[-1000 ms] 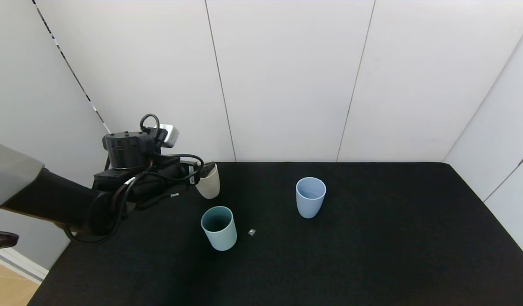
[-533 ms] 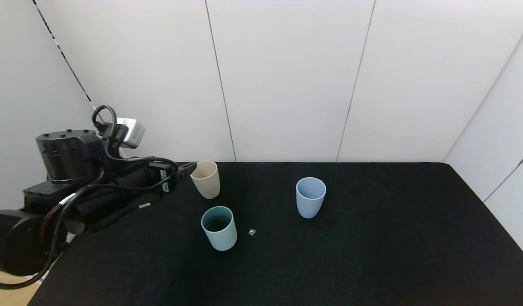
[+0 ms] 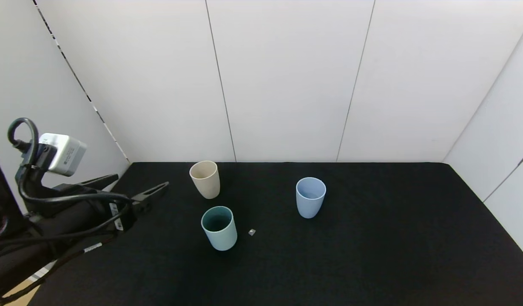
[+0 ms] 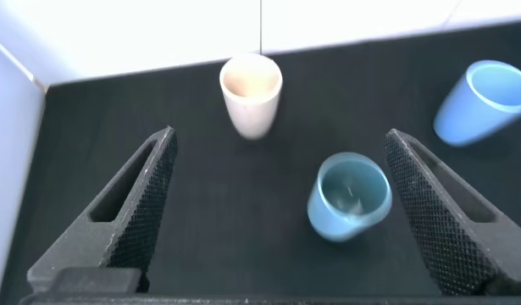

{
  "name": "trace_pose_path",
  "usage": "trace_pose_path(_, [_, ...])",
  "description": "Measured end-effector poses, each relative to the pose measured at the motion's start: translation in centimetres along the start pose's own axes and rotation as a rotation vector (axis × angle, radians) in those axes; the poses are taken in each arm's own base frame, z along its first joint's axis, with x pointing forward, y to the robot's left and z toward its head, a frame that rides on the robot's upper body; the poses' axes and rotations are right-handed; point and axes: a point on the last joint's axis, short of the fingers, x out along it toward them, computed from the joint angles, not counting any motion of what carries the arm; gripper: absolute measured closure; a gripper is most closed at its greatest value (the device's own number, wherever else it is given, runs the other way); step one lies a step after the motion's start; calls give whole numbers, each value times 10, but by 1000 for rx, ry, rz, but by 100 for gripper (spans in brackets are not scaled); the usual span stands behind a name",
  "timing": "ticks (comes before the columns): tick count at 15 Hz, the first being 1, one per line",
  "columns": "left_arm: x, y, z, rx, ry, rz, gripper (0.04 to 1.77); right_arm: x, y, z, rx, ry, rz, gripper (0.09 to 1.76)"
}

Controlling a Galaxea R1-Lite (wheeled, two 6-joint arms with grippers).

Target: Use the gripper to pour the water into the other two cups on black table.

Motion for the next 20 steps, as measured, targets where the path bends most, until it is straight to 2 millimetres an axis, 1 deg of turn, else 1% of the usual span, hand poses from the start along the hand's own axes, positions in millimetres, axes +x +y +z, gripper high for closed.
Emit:
trace_pose_path(3, [-25, -4, -3, 2, -20, 0, 9, 0, 0, 0, 0, 0, 0, 14])
trace_pose_path(7, [-61, 4, -12, -4, -15, 30, 9, 0, 0, 0, 0, 0, 0, 14])
trace_pose_path(11, [-105, 7, -27, -18, 4, 24, 9, 0, 0, 0, 0, 0, 0, 14])
trace_pose_path(14, [-139, 5, -36, -22, -24, 39, 9, 0, 0, 0, 0, 0, 0, 14])
trace_pose_path(17, [-167, 0, -50, -20, -52, 39, 9, 0, 0, 0, 0, 0, 0, 14])
trace_pose_path(20, [-188, -5, -64, -11, -119, 42, 9, 0, 0, 0, 0, 0, 0, 14])
